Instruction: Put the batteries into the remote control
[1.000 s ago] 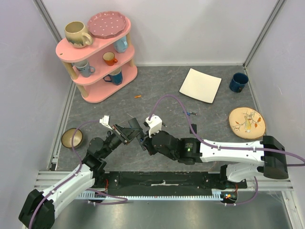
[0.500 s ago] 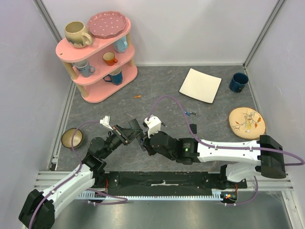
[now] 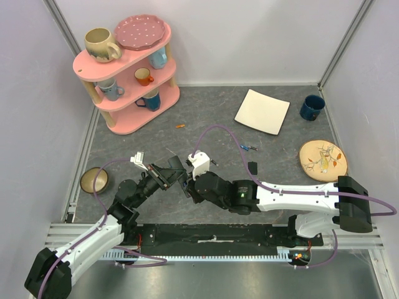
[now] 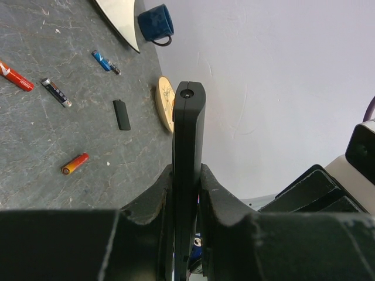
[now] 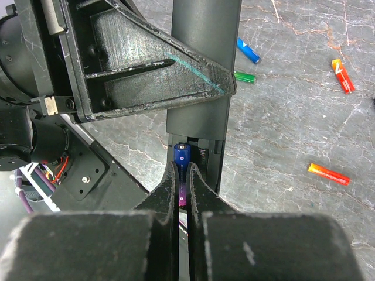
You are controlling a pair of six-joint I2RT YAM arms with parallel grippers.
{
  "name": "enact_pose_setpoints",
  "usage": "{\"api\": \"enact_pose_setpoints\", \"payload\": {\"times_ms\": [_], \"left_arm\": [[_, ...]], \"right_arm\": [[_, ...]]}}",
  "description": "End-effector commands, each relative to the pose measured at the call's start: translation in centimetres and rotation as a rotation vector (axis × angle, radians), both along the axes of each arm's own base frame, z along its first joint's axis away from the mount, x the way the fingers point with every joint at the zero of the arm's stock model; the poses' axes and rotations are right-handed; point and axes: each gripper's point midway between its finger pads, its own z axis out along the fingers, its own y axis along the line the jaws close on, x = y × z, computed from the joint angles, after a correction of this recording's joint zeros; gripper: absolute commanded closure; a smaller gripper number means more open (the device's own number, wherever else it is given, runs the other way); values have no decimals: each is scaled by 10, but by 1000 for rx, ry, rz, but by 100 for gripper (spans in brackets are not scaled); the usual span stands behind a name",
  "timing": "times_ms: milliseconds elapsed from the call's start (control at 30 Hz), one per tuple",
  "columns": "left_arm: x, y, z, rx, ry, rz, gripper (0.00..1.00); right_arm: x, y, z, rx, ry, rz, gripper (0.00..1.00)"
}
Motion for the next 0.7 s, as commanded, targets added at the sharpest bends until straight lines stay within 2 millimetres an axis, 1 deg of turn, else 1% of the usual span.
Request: {"api": "enact_pose_setpoints", "payload": {"times_ms": [0,67,167,367,667], "left_arm": [[-1,10,13,-90,-77,42,98],[-1,10,11,-88,-73,44,98],[-1,10,8,-81,-67,41,98],[-2,9,4,-70,-58,36,98],[-2,7,-2,-46,-45,28,98]], "right_arm": [[-13,-10,-24,-116,58,26,95],[-10,-10,-19,-113,49,14,90],[-6,-9,-14,-110,35,-5,86],[0,-11,-3,-98,13,-35,83],[4,-11,4,-87,11,-56,75]]}}
